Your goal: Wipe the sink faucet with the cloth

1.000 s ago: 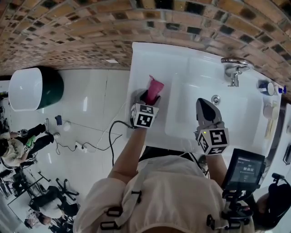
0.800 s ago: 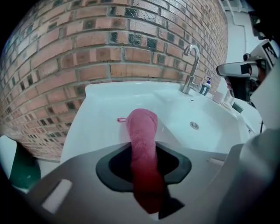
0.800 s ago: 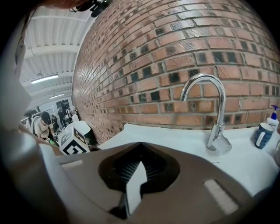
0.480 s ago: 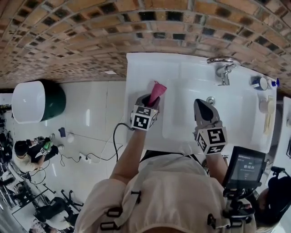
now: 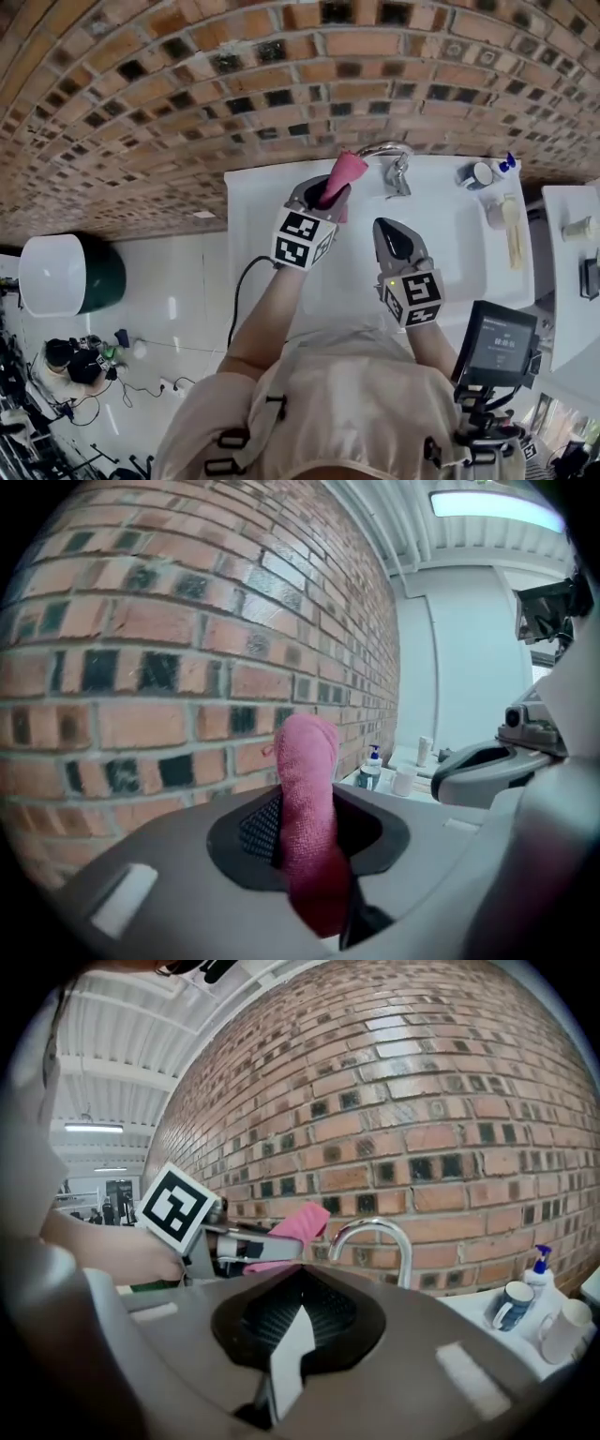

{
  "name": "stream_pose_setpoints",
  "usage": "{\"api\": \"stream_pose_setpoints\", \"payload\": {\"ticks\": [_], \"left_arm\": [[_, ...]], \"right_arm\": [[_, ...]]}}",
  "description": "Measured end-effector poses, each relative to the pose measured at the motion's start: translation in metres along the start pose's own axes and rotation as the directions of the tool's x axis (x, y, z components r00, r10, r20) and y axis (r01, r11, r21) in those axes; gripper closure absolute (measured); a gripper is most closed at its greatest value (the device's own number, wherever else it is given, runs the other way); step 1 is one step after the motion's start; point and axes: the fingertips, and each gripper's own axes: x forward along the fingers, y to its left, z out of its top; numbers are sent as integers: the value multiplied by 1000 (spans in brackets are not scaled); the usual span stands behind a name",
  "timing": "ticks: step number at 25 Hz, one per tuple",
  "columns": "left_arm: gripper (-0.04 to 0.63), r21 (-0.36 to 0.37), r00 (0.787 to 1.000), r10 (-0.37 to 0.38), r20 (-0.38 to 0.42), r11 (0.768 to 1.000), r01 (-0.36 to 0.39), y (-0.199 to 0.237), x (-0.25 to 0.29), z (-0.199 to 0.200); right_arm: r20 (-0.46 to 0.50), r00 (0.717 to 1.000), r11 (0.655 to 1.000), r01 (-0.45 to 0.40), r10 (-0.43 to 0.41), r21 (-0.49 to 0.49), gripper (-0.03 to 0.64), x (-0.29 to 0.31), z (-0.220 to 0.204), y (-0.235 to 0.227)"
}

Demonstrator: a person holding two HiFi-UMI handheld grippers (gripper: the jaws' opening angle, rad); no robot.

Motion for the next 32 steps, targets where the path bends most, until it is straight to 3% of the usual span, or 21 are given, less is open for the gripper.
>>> {"api": "stream_pose_setpoints", "payload": {"ticks": [5,9,12,19,22,27,30,32], "left_arm": [[479,85,999,-32,21,996,30,-28,50,54],[479,122,999,-28,-18,992,30,-36,80,63],[483,142,1000,-10,-2,990,10,-34,83,63],[482,68,998,59,5,996,-59,-20,72,43],[482,-3,996,86,2,996,-86,-5,65,22],[484,-48,993,107,42,993,-105,1,64,13],[483,-149,995,100,-2,984,-100,9,65,-18],[483,-174,995,81,-64,980,-91,11,72,-47]], "right_arm": [[22,999,1000,26,-26,-8,630,-21,12,-27],[12,999,999,48,-48,10,630,-30,5,-44],[4,999,998,53,-53,19,630,-30,-1,-52],[-10,1000,1000,2,-2,26,630,-20,-5,-54],[-25,1000,1000,-12,13,25,630,-15,-12,-48],[-51,998,999,-24,25,21,630,-11,-24,-44],[-58,998,1000,-23,24,21,630,-9,-30,-42],[-64,998,1000,-19,20,23,630,-8,-34,-42]]}}
